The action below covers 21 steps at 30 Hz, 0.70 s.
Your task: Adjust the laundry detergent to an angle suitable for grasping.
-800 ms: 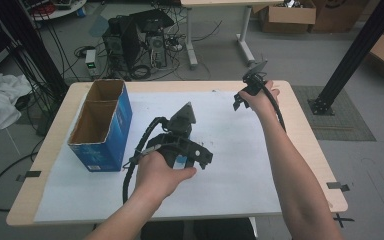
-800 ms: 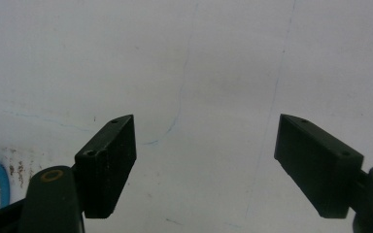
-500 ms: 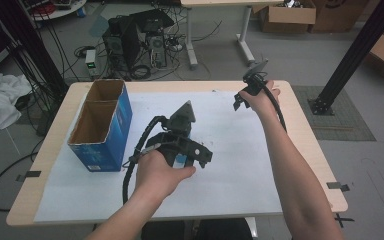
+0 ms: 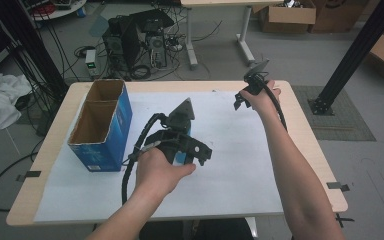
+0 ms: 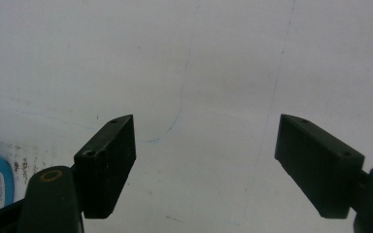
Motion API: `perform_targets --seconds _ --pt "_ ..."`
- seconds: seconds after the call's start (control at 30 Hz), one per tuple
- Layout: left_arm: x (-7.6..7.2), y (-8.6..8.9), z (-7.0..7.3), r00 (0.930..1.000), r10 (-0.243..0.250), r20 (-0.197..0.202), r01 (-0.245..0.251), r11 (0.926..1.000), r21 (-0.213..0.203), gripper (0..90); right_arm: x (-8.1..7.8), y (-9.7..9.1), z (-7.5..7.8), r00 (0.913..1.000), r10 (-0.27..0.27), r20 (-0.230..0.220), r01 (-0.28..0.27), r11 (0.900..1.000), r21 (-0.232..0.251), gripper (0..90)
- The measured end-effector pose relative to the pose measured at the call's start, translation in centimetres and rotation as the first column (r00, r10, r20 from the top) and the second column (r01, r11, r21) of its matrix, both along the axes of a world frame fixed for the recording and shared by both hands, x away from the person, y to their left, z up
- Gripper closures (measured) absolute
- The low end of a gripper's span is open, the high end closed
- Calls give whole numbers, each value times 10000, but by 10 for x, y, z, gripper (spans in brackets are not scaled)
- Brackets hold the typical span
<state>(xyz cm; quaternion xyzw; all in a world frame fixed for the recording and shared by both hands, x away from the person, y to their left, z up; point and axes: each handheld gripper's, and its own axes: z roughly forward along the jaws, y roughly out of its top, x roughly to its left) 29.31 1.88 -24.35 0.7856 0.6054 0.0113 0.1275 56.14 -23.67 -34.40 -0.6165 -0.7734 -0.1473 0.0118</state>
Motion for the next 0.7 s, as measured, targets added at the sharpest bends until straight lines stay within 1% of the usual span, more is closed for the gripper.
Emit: perform_targets --seconds 0.1,0.2,0.23,0.4,0.6,0.7 --pt "0 0 1 9999 -101 -13 101 9999 38 1 0 0 0 10000 -62 7 62 10000 36 231" --pt "1 1 1 10000 -90 3 90 10000 -10 1 0 1 0 10000 -39 -29 39 10000 50 230" --pt "1 1 1 9999 -161 -13 161 9999 -41 1 0 1 0 10000 -26 -29 26 10000 25 230" --pt "3 0 -1 9998 -214 -34 213 9997 -84 1 0 0 1 10000 -55 -16 55 10000 -16 230" --pt "4 -2 -1 9995 -316 -8 315 9994 -151 1 -2 0 1 10000 0 -2 0 10000 -72 230" --pt "5 -4 0 9994 -353 -22 352 9993 -116 1 -2 -1 1 10000 -33 -30 33 10000 -42 231"
